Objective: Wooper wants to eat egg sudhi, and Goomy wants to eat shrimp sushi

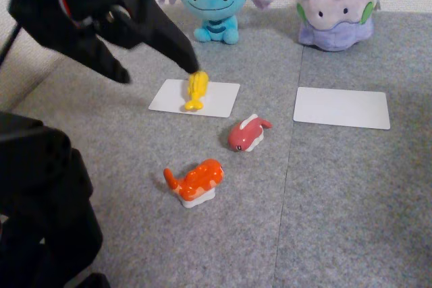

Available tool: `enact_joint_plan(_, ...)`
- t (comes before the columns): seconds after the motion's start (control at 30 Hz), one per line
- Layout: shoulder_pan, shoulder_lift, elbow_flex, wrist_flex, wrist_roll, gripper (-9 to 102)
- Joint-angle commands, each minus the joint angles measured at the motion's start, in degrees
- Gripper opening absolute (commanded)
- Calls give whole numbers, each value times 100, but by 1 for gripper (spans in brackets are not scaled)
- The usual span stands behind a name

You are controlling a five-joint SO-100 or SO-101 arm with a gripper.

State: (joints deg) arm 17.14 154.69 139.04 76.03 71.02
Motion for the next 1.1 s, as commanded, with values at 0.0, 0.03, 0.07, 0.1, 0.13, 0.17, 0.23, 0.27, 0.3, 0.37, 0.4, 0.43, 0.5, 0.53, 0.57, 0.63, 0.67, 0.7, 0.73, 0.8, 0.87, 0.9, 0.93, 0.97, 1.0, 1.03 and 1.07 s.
enact_joint_plan(0.0,562,149,123,-149,-35,29)
enact_joint_plan(0.03,712,149,149,-158,-35,29)
enact_joint_plan(0.07,835,141,149,-158,-35,29)
enact_joint_plan(0.1,914,141,158,-158,-35,29)
enact_joint_plan(0.13,976,132,158,-158,-35,29)
enact_joint_plan(0.17,1011,132,158,-158,-35,29)
enact_joint_plan(0.23,1028,123,167,-158,-35,29)
enact_joint_plan(0.27,1037,114,176,-158,-35,29)
enact_joint_plan(0.3,1037,114,220,-167,-114,29)
enact_joint_plan(0.37,1037,18,378,-211,-272,30)
enact_joint_plan(0.4,1037,-88,457,-272,-334,30)
enact_joint_plan(0.43,1037,-220,527,-334,-431,30)
enact_joint_plan(0.5,1037,-536,633,-448,-519,30)
enact_joint_plan(0.53,1037,-703,668,-519,-519,30)
enact_joint_plan(0.57,1037,-870,677,-580,-519,30)
enact_joint_plan(0.63,1046,-1187,703,-712,-519,30)
enact_joint_plan(0.67,1099,-1336,703,-773,-545,30)
enact_joint_plan(0.7,1160,-1468,712,-809,-598,30)
enact_joint_plan(0.73,1222,-1600,712,-809,-633,30)
enact_joint_plan(0.8,1283,-1828,712,-888,-712,29)
enact_joint_plan(0.87,1336,-2039,765,-1028,-738,29)
enact_joint_plan(0.9,1336,-2136,835,-1107,-747,29)
enact_joint_plan(0.93,1336,-2224,932,-1222,-773,29)
enact_joint_plan(0.97,1336,-2285,1055,-1354,-835,29)
enact_joint_plan(1.0,1336,-2312,1204,-1512,-888,29)
enact_joint_plan(1.03,1336,-2312,1371,-1688,-896,29)
enact_joint_plan(1.07,1336,-2320,1538,-1898,-905,29)
